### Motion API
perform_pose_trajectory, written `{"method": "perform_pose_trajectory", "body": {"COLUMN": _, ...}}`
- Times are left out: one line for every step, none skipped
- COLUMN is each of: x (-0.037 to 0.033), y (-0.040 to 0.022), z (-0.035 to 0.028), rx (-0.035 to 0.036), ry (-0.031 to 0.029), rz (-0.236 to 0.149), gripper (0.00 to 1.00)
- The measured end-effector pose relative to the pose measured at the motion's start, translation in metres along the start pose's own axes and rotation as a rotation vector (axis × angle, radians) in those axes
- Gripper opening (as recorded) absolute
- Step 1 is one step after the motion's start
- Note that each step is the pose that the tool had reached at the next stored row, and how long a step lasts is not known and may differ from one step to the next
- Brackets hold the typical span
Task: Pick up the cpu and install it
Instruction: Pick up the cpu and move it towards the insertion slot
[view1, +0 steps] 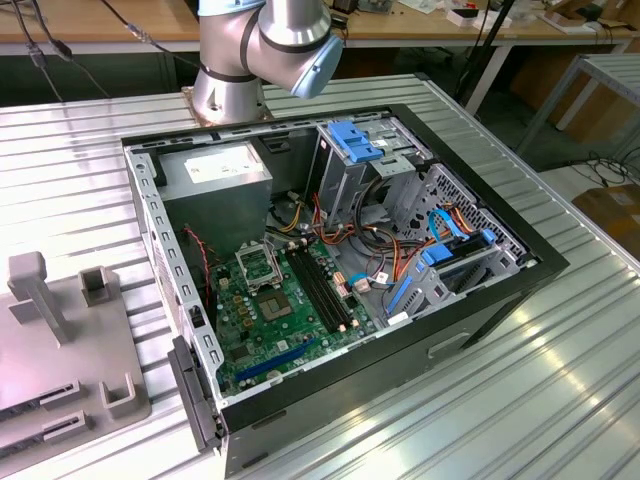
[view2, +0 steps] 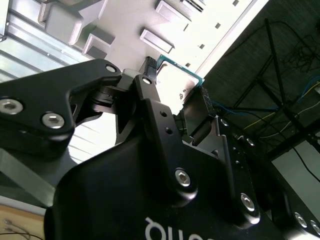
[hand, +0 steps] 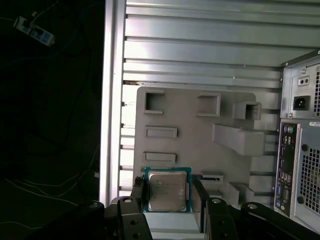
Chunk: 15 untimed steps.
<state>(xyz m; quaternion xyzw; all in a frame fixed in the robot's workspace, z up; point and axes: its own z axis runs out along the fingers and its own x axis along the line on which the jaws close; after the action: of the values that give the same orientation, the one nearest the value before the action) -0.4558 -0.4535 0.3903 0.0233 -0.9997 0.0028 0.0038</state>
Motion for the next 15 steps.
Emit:
{"method": "perform_pose_trajectory", "body": {"x": 0.0, "y": 0.0, "z": -0.0001, "rx": 0.0, "ry": 0.0001, "rz": 0.0, "gripper": 0.47}}
{"method": "perform_pose_trajectory", "body": {"x": 0.0, "y": 0.0, "z": -0.0004, "rx": 0.0001, "ry": 0.0002, "rz": 0.0, "gripper": 0.47}}
{"method": "perform_pose_trajectory", "body": {"x": 0.0, "y": 0.0, "z": -0.0009, "rx": 0.0002, "ry": 0.0003, "rz": 0.0, "gripper": 0.47}}
{"method": "perform_pose_trajectory", "body": {"x": 0.0, "y": 0.0, "z": -0.0011, "rx": 0.0001, "ry": 0.0001, "rz": 0.0, "gripper": 0.47}}
{"method": "perform_pose_trajectory", "body": {"x": -0.0001, "y": 0.0, "z": -0.001, "rx": 0.0, "ry": 0.0, "rz": 0.0, "gripper": 0.47}}
{"method": "perform_pose_trajectory", "body": {"x": -0.0007, "y": 0.0, "z": -0.0011, "rx": 0.0, "ry": 0.0001, "rz": 0.0, "gripper": 0.47}}
{"method": "perform_pose_trajectory", "body": {"x": -0.0011, "y": -0.0001, "z": -0.0011, "rx": 0.0, "ry": 0.0003, "rz": 0.0, "gripper": 0.47}}
{"method": "perform_pose_trajectory", "body": {"x": -0.0015, "y": -0.0001, "z": -0.0011, "rx": 0.0, "ry": 0.0004, "rz": 0.0, "gripper": 0.47}}
{"method": "perform_pose_trajectory", "body": {"x": -0.002, "y": -0.0001, "z": -0.0011, "rx": 0.0, "ry": 0.0005, "rz": 0.0, "gripper": 0.47}}
{"method": "perform_pose_trajectory", "body": {"x": -0.0024, "y": -0.0001, "z": -0.0011, "rx": 0.0, "ry": 0.0006, "rz": 0.0, "gripper": 0.47}}
{"method": "perform_pose_trajectory", "body": {"x": -0.003, "y": -0.0001, "z": -0.0011, "rx": 0.0, "ry": 0.0006, "rz": 0.0, "gripper": 0.47}}
{"method": "perform_pose_trajectory", "body": {"x": -0.0033, "y": -0.0002, "z": -0.0011, "rx": 0.0, "ry": 0.0008, "rz": 0.0, "gripper": 0.47}}
{"method": "perform_pose_trajectory", "body": {"x": -0.0037, "y": -0.0002, "z": -0.0011, "rx": 0.0, "ry": 0.0009, "rz": 0.0, "gripper": 0.47}}
{"method": "perform_pose_trajectory", "body": {"x": -0.004, "y": -0.0002, "z": -0.0011, "rx": 0.0, "ry": 0.0009, "rz": 0.0, "gripper": 0.47}}
{"method": "perform_pose_trajectory", "body": {"x": -0.0043, "y": -0.0002, "z": -0.001, "rx": -0.0001, "ry": 0.0008, "rz": 0.0, "gripper": 0.47}}
